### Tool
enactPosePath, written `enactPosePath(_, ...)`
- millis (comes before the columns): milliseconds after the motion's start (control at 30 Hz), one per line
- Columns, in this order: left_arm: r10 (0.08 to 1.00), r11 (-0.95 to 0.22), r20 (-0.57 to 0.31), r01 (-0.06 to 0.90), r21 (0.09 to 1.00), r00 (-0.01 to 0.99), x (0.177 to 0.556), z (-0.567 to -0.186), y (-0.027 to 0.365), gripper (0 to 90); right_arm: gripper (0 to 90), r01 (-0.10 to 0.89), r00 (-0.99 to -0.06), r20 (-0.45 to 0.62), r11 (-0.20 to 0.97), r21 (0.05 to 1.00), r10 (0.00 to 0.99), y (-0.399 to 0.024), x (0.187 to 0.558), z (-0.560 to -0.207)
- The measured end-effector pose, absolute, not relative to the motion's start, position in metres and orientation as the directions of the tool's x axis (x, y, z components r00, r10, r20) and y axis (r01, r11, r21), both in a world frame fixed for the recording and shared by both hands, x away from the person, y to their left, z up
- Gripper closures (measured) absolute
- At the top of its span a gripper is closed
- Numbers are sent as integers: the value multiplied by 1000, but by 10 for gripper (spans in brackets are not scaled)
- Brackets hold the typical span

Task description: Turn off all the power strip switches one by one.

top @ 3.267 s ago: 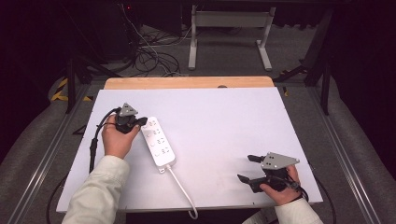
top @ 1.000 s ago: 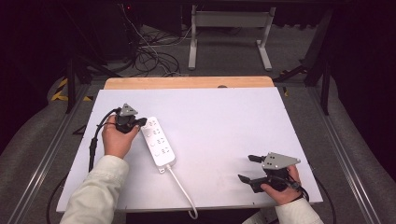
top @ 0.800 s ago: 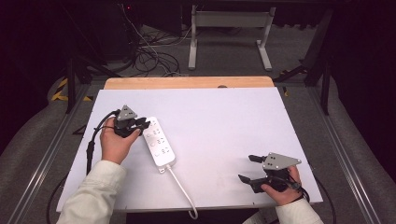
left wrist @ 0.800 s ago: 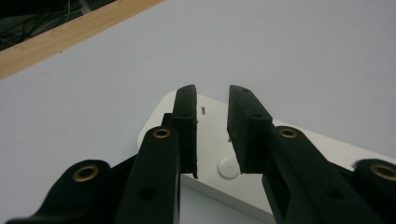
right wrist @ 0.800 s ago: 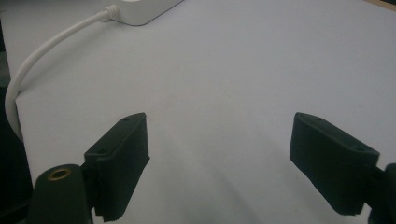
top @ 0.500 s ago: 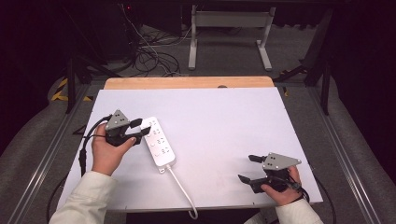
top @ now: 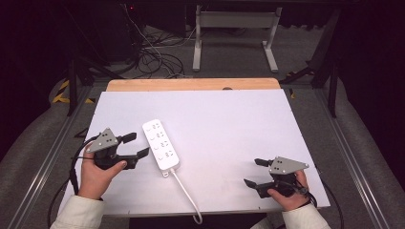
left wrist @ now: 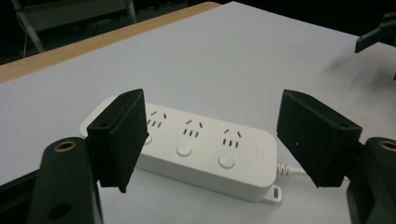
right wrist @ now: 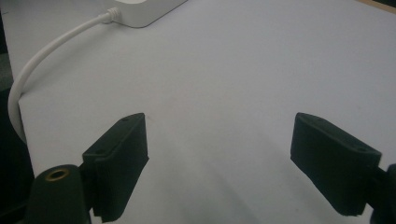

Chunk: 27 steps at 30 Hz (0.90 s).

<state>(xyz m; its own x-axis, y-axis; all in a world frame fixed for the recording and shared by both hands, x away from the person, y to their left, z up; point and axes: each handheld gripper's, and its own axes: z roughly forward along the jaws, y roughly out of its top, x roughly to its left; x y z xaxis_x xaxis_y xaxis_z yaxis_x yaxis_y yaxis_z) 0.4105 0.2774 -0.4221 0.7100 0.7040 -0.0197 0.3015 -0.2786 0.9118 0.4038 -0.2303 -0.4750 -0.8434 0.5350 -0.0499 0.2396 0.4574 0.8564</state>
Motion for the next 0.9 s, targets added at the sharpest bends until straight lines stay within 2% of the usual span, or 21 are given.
enactPosePath(233, 698, -300, 2, 289, 909, 716, 395, -437, 285, 234, 196, 240, -842, -49, 454, 858, 537, -231, 403, -475)
enactPosePath(400, 701, -348, 65, 261, 901, 711, 381, -452, 289, 215, 191, 243, -841, -43, 447, 861, 540, -233, 402, -475)
enactPosePath(633, 719, -377, 87, 283, 882, 689, 369, -473, 297, 205, 191, 246, -843, -37, 445, 861, 537, -232, 403, -475)
enactPosePath(700, 727, -341, 43, 306, 889, 685, 368, -479, 301, 197, 190, 247, -843, -37, 446, 860, 537, -233, 402, -475)
enactPosePath(767, 732, -270, -40, 344, 899, 680, 368, -485, 302, 198, 190, 248, -843, -34, 444, 861, 537, -233, 402, -475)
enactPosePath(900, 740, -269, -31, 338, 902, 672, 368, -485, 303, 202, 190, 251, -843, -31, 442, 861, 537, -234, 403, -476)
